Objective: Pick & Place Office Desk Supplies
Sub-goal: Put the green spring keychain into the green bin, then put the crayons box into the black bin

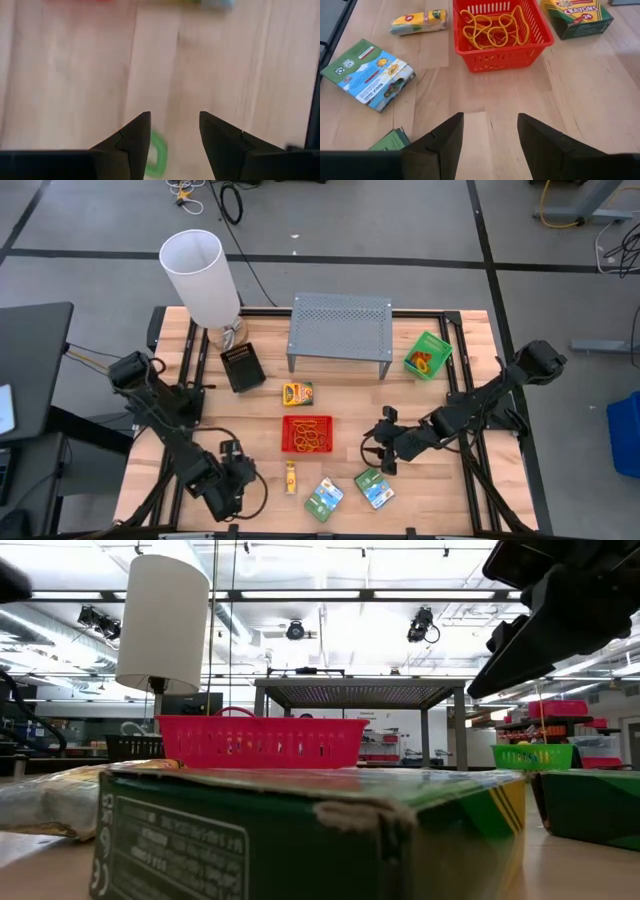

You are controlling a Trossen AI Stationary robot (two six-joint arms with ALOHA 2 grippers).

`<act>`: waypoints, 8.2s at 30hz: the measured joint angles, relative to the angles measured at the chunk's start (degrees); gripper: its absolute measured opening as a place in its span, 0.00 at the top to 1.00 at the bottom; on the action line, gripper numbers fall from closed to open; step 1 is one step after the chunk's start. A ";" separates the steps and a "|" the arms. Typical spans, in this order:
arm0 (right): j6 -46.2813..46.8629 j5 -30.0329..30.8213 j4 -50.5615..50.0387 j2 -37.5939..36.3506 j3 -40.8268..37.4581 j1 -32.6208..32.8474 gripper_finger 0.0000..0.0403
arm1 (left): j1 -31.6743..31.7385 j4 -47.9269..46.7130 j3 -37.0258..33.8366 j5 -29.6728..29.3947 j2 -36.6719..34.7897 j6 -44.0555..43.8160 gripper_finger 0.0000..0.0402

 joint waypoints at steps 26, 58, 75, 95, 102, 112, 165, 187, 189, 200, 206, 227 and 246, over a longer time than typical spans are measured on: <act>-0.92 0.00 0.33 0.00 0.00 0.02 0.52 | -0.47 -2.33 0.25 9.08 13.12 -6.25 0.66; -24.76 -3.19 19.38 0.00 -0.04 0.02 0.52 | 6.37 5.98 12.50 -23.90 9.58 30.29 0.98; -34.57 3.02 16.87 1.77 -0.04 -0.80 0.46 | 24.87 35.03 12.50 -4.60 9.28 68.26 0.98; -34.47 2.55 17.38 1.77 -0.02 -2.12 0.45 | 34.12 41.62 12.50 10.69 9.63 74.79 0.98; -34.27 2.32 18.37 1.77 -0.02 -3.46 0.51 | 34.85 41.51 12.24 10.69 9.63 75.56 0.98; -34.51 2.35 18.29 1.77 -0.02 -3.96 0.94 | 35.47 41.11 12.22 10.89 9.65 75.81 0.98; 51.00 23.67 -69.58 1.68 6.75 -11.12 0.97 | 6.94 -5.61 12.17 -34.55 9.66 27.42 0.75; 51.69 19.41 -78.20 1.68 3.28 -29.73 0.97 | -1.73 -10.61 12.17 -42.25 9.67 16.42 0.75; 49.91 19.28 -76.07 1.68 3.17 -30.24 0.92 | -1.78 -10.63 12.17 -42.34 9.66 16.09 0.75; 43.85 21.04 -70.62 1.70 3.17 -33.58 0.54 | -1.79 -11.08 12.17 -42.34 9.66 14.80 0.75; 43.83 24.38 -70.67 1.70 3.17 -35.04 0.49 | -1.84 -12.77 12.17 -42.49 9.67 12.58 0.75; 28.95 17.85 -45.86 1.68 3.17 -14.58 0.52 | -3.81 -9.53 12.17 -36.55 9.68 8.12 0.75; 1.48 -6.11 -3.10 1.64 3.17 -0.36 0.52 | -6.40 10.29 12.20 -40.84 8.01 24.75 0.75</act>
